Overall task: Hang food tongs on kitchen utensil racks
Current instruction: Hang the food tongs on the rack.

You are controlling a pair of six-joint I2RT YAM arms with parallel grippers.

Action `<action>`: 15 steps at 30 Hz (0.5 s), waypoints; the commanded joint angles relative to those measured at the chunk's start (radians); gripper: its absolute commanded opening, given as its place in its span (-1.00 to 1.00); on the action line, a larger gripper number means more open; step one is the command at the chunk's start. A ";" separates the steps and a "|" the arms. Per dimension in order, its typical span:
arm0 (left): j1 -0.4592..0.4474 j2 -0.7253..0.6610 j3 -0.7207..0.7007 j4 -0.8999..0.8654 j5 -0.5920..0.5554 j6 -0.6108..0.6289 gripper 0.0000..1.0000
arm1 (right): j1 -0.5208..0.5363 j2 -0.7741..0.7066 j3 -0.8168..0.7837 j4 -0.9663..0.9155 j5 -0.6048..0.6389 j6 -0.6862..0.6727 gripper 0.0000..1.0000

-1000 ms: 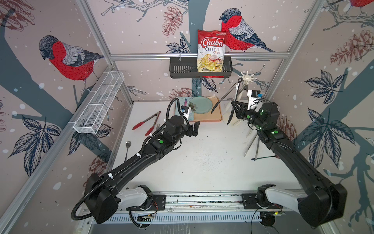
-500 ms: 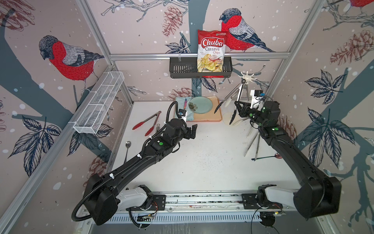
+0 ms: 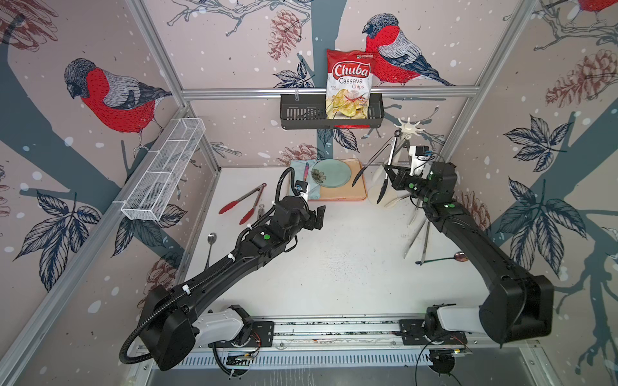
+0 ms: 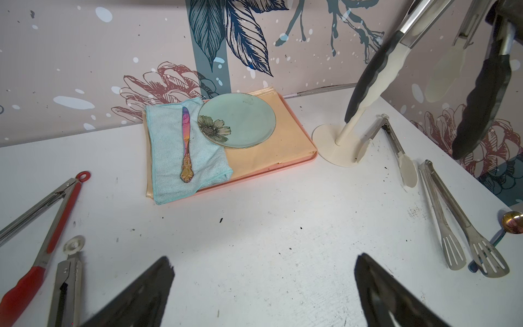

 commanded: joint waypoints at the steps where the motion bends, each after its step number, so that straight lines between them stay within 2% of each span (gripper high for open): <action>1: 0.001 0.005 0.001 0.014 -0.021 -0.001 0.97 | -0.006 0.014 0.018 0.060 -0.019 0.018 -1.00; 15: 0.006 0.014 0.005 0.016 -0.030 0.009 0.97 | -0.020 0.026 0.049 0.063 -0.038 0.025 -1.00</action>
